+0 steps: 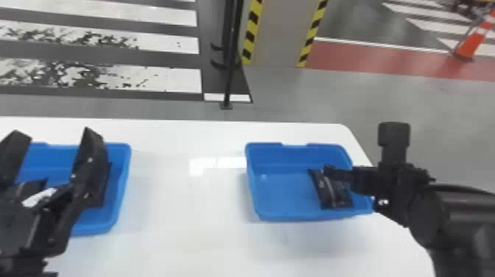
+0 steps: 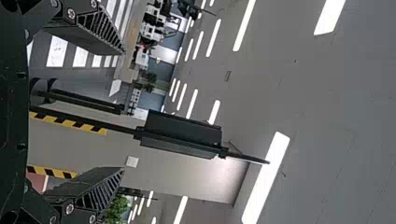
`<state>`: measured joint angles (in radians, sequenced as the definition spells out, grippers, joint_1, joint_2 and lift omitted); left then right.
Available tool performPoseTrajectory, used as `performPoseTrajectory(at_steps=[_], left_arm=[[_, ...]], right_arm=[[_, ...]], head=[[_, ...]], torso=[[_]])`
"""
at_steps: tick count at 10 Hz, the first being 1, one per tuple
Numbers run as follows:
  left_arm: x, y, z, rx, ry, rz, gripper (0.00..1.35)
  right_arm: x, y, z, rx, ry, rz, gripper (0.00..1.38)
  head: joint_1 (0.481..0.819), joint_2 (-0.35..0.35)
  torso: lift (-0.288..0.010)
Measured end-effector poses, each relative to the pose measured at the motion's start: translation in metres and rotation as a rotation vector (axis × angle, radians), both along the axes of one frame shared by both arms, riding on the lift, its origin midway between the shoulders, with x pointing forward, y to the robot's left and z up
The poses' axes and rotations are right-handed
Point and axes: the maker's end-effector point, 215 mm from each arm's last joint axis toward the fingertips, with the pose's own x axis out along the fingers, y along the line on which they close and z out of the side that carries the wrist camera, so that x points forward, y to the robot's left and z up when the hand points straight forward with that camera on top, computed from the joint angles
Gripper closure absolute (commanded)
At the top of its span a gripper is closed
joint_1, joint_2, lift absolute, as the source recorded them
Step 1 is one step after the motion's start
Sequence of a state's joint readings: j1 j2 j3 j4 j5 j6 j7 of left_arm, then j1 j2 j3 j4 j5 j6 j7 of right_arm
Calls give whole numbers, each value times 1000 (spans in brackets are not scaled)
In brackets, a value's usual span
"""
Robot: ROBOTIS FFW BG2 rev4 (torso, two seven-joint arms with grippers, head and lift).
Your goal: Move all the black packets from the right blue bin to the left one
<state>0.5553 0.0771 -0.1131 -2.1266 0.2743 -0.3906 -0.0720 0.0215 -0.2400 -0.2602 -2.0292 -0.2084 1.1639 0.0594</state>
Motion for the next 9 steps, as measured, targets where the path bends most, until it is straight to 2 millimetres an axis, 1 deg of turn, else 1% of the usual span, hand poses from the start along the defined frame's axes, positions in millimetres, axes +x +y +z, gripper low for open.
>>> performPoseTrajectory(at_steps=[1, 3, 5, 7, 9], left_arm=[[0, -2, 3, 7, -10, -1, 165], [-2, -4, 8, 22, -27, -1, 165], [-2, -5, 11, 33, -40, 0, 165], [-2, -9, 15, 39, -51, -6, 167], [-2, -12, 16, 44, -55, -11, 167]], right_arm=[[-1, 0, -12, 2, 33, -6, 225], [0, 9, -35, 39, 82, 2, 220], [0, 14, -55, 69, 125, 2, 220], [0, 17, -69, 57, 156, -3, 225], [1, 15, -75, 41, 173, -13, 226]], head=[[695, -243], [695, -236], [695, -231], [695, -231], [695, -237]], torso=[[-140], [-140], [-140], [-140], [-140]])
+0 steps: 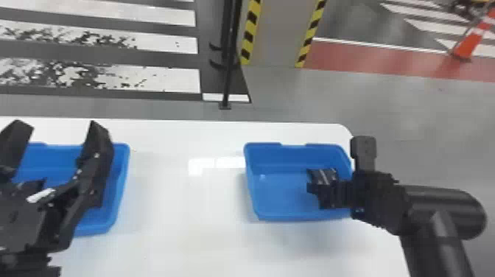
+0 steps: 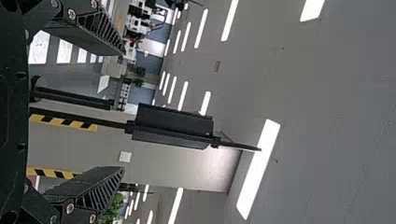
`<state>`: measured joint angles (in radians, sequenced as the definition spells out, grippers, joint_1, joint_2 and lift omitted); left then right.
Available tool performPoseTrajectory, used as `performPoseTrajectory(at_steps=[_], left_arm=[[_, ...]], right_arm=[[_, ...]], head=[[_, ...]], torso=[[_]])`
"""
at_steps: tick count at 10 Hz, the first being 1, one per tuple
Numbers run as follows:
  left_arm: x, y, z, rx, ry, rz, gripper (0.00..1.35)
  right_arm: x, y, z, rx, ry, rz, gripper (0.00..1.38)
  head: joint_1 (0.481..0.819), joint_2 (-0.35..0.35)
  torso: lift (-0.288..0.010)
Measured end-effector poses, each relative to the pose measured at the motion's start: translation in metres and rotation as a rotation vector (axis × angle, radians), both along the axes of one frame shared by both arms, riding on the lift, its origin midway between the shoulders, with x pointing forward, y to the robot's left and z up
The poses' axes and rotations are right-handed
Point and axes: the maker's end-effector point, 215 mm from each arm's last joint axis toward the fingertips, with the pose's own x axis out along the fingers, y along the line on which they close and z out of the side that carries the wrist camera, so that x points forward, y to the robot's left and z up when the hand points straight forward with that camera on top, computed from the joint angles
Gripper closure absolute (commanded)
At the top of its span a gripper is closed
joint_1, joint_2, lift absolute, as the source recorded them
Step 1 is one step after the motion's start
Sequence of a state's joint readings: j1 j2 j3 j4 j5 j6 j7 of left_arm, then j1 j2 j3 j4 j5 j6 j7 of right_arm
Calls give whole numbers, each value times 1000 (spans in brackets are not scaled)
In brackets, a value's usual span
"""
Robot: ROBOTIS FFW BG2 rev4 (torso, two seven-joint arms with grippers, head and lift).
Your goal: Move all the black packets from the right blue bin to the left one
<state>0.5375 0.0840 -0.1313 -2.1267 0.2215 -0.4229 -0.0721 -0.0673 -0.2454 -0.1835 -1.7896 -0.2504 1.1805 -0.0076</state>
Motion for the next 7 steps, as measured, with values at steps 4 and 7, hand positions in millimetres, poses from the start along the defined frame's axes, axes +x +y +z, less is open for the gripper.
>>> performPoseTrajectory(at_steps=[4, 7], left_arm=[[-1, 1, 0, 3, -3, 2, 167], [-2, 1, -1, 9, 0, 2, 167]], right_arm=[[-7, -7, -5, -26, 30, -25, 240], [-15, -12, -8, -40, 54, -42, 389]], head=[[695, -246], [695, -253]], torso=[[-140], [-140]])
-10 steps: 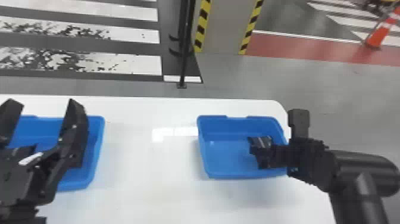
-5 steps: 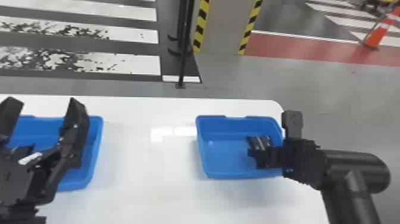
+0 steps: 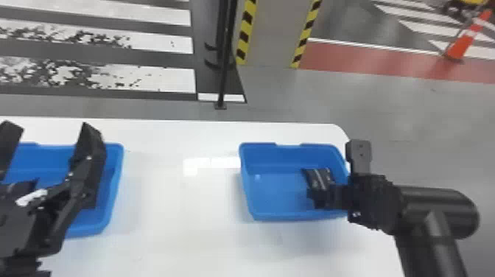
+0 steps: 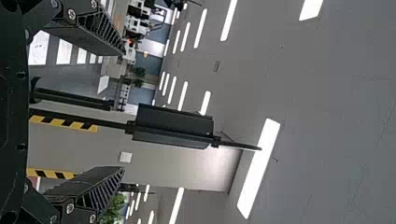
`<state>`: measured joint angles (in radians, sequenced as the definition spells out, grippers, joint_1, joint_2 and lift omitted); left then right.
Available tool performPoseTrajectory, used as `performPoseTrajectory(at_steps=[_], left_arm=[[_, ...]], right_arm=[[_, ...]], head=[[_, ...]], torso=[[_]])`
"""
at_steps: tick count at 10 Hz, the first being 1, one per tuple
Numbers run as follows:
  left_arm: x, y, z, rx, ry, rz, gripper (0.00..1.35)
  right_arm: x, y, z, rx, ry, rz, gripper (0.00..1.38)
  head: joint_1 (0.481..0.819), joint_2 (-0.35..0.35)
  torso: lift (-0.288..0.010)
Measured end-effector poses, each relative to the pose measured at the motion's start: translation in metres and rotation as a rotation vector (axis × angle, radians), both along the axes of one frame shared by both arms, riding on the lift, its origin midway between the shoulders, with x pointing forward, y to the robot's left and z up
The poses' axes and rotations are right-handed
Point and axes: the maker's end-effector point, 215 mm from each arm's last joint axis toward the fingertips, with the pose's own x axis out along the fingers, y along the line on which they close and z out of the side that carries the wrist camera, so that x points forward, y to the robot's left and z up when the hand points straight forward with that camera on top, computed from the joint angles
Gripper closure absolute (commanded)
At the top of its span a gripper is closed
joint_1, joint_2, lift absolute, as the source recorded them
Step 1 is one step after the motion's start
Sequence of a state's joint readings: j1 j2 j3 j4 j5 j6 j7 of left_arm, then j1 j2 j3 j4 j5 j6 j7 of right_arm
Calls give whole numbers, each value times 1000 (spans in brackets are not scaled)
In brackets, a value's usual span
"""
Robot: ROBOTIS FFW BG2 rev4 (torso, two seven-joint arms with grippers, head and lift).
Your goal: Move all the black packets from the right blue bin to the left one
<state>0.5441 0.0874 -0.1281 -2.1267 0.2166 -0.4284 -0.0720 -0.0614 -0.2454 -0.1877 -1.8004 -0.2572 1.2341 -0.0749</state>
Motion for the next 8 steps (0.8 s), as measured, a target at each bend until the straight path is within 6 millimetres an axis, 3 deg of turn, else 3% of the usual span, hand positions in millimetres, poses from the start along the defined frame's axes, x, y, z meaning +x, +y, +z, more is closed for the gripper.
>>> performPoseTrajectory(at_steps=[1, 2, 3, 8], left_arm=[[0, 0, -1, 2, 3, 0, 167], [0, 0, -2, 2, 5, 0, 167], [1, 0, -4, 3, 10, 0, 167], [2, 1, -8, -1, 16, 2, 167]], right_arm=[[-2, -2, -3, 2, 5, -6, 614], [-2, -4, -4, 8, 2, -10, 983], [2, -1, -2, 22, -24, -9, 1096], [28, 25, 40, 85, -269, 28, 1122]], head=[[695, -257], [695, -260], [695, -256], [695, -219]], torso=[[-140], [-140], [-140], [-140]])
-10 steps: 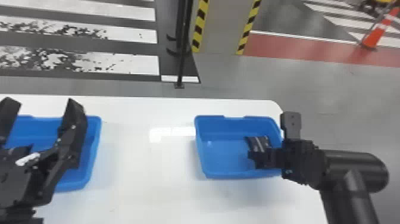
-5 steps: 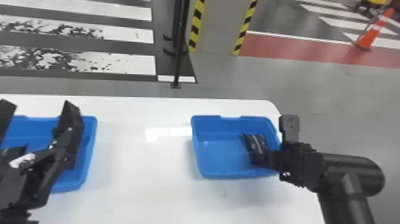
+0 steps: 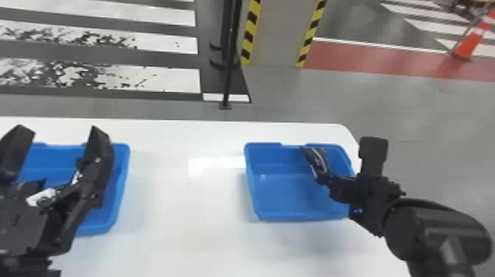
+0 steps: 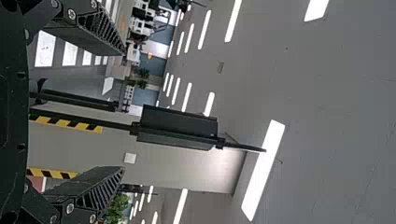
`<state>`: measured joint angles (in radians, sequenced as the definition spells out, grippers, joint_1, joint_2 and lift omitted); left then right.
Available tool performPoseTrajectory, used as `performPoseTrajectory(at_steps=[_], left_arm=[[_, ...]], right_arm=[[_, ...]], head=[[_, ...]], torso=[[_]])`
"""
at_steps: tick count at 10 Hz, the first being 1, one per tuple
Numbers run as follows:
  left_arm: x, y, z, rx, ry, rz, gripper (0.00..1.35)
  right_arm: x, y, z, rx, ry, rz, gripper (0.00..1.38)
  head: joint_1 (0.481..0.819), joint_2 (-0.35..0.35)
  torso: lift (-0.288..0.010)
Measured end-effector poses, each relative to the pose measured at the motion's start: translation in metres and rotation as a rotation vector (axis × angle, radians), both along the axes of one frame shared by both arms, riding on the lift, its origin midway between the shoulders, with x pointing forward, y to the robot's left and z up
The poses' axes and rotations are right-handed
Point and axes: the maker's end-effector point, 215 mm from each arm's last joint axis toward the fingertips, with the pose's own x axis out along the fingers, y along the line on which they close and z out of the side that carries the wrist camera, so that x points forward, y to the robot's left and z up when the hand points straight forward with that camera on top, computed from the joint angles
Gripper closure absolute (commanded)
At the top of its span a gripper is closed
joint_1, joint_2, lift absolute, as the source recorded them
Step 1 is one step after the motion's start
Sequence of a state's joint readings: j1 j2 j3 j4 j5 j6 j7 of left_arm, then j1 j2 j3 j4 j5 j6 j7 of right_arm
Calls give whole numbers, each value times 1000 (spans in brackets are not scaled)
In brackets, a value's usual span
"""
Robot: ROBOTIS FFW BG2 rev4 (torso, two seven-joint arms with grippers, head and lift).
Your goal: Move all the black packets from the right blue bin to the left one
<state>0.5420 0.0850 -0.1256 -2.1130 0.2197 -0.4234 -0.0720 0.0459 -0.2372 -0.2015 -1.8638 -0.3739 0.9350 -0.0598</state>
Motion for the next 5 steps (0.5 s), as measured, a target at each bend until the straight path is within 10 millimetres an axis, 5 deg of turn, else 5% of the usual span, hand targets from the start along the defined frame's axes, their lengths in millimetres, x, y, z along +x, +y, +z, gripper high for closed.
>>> performPoseTrajectory(at_steps=[4, 5], left_arm=[[-1, 3, 5, -56, -15, -2, 160], [2, -2, 0, -86, 5, -25, 160]], right_arm=[[42, 72, 84, 230, -369, 254, 1121], [44, 117, 108, 323, -445, 347, 1121]], head=[[695, -134], [695, -90]], torso=[[-140], [-140]])
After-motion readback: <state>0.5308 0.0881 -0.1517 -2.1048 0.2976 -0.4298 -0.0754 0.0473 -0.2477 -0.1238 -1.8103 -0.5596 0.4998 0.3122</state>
